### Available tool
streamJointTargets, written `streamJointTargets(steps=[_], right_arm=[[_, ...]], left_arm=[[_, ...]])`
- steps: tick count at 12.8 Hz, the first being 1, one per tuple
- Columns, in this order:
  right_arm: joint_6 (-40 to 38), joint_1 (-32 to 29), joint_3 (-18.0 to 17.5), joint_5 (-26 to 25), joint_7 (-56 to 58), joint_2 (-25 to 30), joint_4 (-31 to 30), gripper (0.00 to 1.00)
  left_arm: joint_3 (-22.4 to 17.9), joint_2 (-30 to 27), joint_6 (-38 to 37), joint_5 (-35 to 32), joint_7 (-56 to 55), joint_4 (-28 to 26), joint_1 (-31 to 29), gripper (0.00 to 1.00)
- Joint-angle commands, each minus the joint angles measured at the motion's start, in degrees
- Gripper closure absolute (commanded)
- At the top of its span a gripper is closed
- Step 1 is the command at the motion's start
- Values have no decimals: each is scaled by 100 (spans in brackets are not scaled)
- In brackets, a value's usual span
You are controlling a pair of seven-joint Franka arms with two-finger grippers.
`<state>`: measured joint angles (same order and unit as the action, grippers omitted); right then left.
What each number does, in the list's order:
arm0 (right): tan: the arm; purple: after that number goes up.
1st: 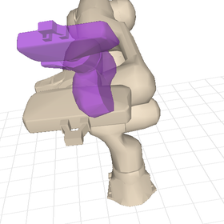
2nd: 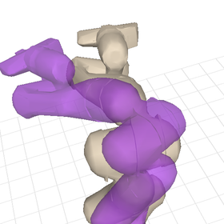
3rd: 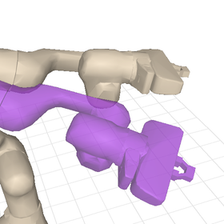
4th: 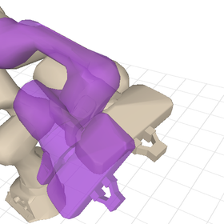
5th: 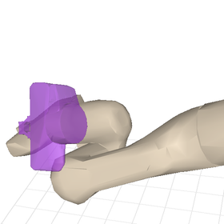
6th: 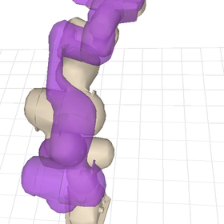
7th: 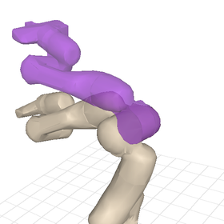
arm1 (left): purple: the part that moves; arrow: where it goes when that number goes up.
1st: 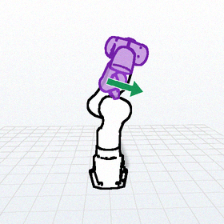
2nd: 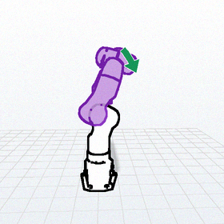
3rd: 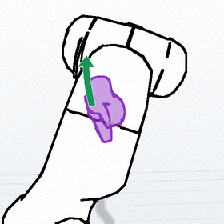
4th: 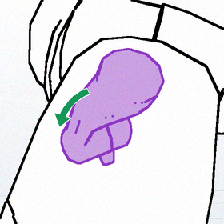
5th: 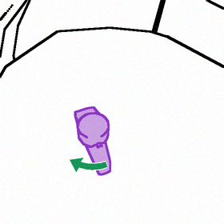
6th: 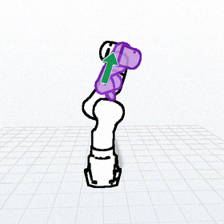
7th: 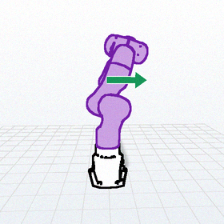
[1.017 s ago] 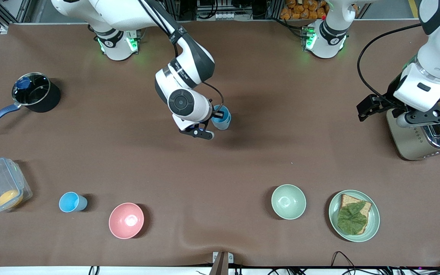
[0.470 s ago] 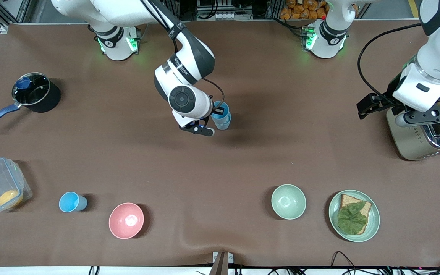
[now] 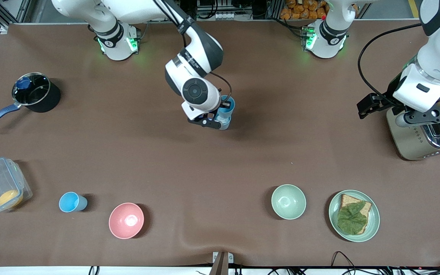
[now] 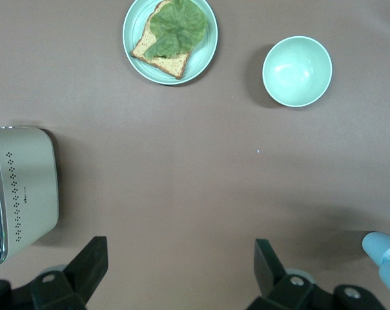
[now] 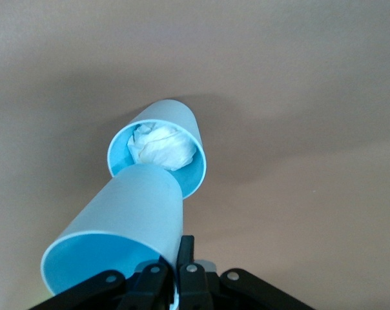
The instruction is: Stack blue cups with both arms
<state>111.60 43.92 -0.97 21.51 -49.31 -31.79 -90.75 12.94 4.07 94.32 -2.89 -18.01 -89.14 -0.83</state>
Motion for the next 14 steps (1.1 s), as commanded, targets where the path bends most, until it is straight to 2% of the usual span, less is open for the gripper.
streamJointTargets(steps=[1,11,12,13,14], right_arm=[[90,56,80,55,-62,7,-101,100],[204,-235,123,-103,105,-81,-75,100],[222,-235,123,-103,105,-90,-66,94],[205,-243,123,-103,97,-90,-57,54],[178,-278,123,-103,36,-64,-40,1]], left_arm=[[-2,-134,-54,87,131,-59,-66,0],[6,-230,-247,96,201,-68,-207,0],[6,-266,-248,96,210,-68,-233,0],[6,-275,-248,96,210,-68,-233,0],[6,-266,-248,96,219,-59,-233,0]])
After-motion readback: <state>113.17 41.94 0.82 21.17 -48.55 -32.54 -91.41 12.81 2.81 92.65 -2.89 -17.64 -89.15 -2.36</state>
